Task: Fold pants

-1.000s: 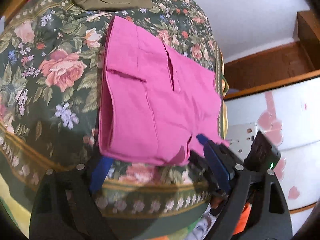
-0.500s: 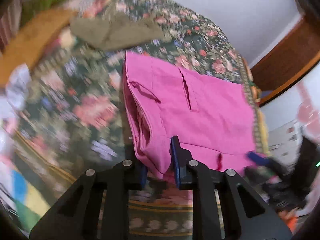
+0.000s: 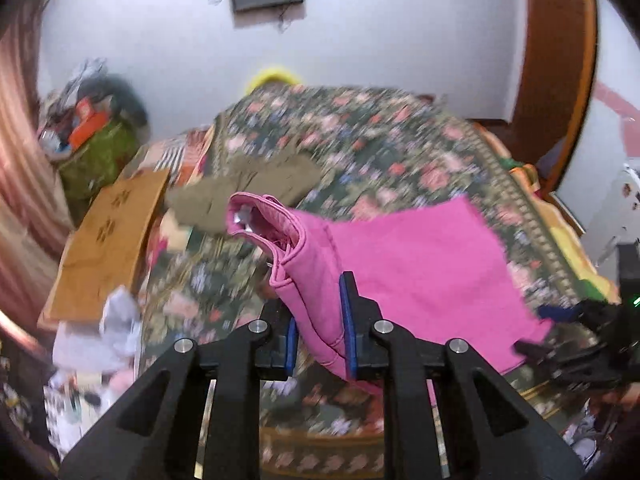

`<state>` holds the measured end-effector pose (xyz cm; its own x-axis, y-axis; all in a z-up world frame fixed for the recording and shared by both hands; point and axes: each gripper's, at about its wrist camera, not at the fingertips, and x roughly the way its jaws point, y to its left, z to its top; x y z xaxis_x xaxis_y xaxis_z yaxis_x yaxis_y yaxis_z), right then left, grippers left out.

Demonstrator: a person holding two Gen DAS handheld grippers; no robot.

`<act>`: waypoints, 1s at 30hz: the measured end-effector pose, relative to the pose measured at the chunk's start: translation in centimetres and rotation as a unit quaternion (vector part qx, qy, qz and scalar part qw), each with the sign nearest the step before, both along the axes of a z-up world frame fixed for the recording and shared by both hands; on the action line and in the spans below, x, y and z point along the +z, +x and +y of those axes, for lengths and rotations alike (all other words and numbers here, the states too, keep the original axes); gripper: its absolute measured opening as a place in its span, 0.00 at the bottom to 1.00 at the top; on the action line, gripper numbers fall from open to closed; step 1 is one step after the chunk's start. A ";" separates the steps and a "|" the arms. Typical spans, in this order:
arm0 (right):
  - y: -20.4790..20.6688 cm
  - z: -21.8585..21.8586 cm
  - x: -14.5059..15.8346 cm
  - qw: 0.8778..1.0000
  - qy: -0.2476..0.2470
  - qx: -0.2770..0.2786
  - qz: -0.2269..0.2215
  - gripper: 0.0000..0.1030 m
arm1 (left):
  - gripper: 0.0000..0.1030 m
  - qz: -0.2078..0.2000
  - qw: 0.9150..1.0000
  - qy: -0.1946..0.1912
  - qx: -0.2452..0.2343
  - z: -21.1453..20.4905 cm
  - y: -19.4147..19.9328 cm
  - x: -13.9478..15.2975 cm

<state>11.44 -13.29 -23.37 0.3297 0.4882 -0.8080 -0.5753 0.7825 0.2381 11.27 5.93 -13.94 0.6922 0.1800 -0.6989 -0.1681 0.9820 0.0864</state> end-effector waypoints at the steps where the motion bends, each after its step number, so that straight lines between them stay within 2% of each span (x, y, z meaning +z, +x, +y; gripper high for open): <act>1: 0.1 -0.2 -0.1 1.000 0.004 -0.001 0.000 0.65 | 0.18 -0.005 1.000 -0.002 -0.010 -0.6 0.3 0.5; 6: 0.0 -0.3 0.1 1.000 0.006 -0.006 0.001 0.65 | 0.17 -0.009 0.997 -0.020 -0.075 -4.5 2.6 2.1; 11: 0.1 -1.8 1.1 0.999 0.025 -0.023 0.008 0.65 | 0.15 0.015 0.988 -0.060 -0.139 -8.2 4.6 2.0; 17: 0.1 -4.6 2.4 0.998 0.030 -0.053 -0.003 0.65 | 0.14 0.070 0.974 -0.108 -0.184 -11.8 7.1 -0.9; 21: 0.0 -6.1 2.8 0.997 0.026 -0.067 -0.007 0.65 | 0.14 0.115 0.960 -0.150 -0.205 -13.3 8.2 -3.8; 25: -0.2 -7.0 2.6 0.997 0.025 -0.077 -0.005 0.65 | 0.14 0.151 0.954 -0.146 -0.216 -14.9 8.3 -6.2; 29: -0.5 -7.4 2.2 0.996 0.025 -0.080 0.002 0.65 | 0.14 0.166 0.950 -0.156 -0.215 -15.2 8.3 -7.1; 30: -0.6 -7.4 2.2 0.997 0.024 -0.080 0.003 0.65 | 0.19 0.171 0.949 -0.159 -0.214 -15.1 8.3 -7.3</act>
